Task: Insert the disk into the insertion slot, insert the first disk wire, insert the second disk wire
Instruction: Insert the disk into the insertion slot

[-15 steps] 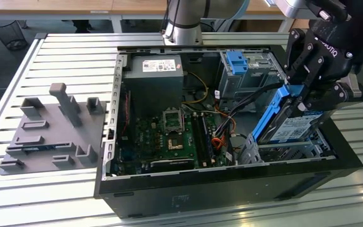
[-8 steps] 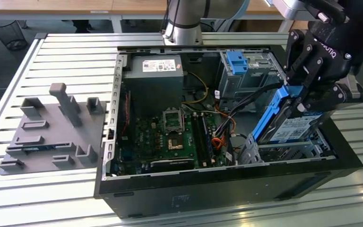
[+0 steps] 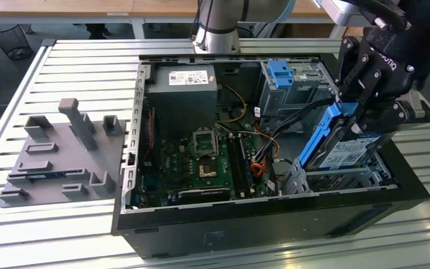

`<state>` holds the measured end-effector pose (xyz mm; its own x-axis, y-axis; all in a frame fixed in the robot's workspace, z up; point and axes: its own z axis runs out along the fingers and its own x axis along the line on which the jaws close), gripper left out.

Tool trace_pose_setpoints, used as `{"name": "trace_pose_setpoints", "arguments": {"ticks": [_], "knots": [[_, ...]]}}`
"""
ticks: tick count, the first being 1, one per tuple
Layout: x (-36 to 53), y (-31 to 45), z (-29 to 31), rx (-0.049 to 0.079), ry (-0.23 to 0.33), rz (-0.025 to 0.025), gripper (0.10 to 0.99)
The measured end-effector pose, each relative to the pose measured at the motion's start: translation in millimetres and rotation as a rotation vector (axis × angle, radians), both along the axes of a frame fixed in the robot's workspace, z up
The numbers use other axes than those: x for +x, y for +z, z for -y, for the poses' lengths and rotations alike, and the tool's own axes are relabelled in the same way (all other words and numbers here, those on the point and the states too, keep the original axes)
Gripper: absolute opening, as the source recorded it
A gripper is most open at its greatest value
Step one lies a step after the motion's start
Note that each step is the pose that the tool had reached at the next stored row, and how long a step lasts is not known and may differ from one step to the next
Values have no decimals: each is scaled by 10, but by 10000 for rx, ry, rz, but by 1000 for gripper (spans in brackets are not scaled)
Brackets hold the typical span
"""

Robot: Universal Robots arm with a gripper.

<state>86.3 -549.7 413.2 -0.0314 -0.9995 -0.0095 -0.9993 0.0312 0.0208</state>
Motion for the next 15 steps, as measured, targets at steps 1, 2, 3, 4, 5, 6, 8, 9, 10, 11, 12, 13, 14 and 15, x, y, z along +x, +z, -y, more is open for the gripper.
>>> {"name": "trace_pose_setpoints", "arguments": {"ticks": [1,2,3,4,5,6,8,9,10,11,12,13,14,15], "knots": [[0,-3,0,1,0,0,365],[0,-10,0,0,0,0,365],[0,-14,0,0,0,0,365],[0,-18,0,0,0,0,365],[0,-24,0,0,0,0,365],[0,-33,0,1,0,0,365],[0,-53,0,0,0,0,365],[0,-66,0,1,0,0,365],[0,-79,0,2,0,0,365],[0,-91,0,0,0,0,365],[0,-104,0,0,0,0,365],[0,-120,0,0,0,0,365],[0,-136,0,0,0,0,365],[0,-152,0,0,0,0,365]]}}
